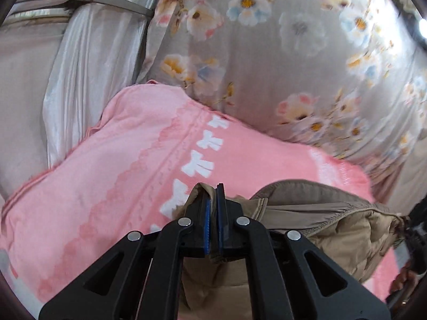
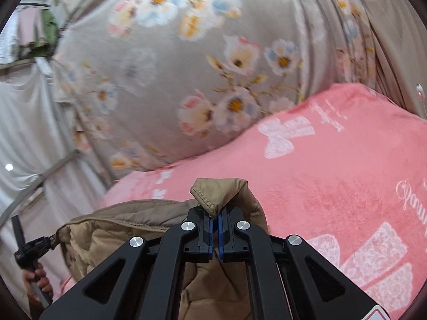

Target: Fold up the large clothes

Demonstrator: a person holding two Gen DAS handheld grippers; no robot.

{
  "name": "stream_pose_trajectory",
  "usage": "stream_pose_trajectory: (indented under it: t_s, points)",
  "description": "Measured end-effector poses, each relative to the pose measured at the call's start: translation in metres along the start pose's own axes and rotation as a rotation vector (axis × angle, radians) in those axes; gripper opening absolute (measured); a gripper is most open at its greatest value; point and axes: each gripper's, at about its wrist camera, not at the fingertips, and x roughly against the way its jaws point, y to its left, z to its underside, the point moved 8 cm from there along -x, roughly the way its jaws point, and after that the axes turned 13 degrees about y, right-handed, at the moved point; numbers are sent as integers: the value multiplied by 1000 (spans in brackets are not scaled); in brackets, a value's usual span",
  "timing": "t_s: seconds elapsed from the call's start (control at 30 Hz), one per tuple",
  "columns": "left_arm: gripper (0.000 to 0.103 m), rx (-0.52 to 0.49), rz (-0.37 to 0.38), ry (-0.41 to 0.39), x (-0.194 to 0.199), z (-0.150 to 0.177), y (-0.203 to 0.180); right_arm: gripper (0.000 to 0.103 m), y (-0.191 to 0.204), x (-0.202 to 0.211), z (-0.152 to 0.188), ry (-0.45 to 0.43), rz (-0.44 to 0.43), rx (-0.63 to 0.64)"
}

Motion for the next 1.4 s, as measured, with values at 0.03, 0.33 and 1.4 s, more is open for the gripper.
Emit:
stream_pose_trajectory:
  t_s: [0.03, 0.33, 1.4]
  points:
    - [4, -4, -46, 12, -24, -8, -3, 3, -5, -17, -3, 16, 23, -16]
    - [3, -8, -281, 158, -165, -8, 11, 3, -39, -143, 3, 144, 199, -77]
    - [6, 3, -320, 223, -257, 42, 27, 3, -68, -233, 66, 303, 309, -44]
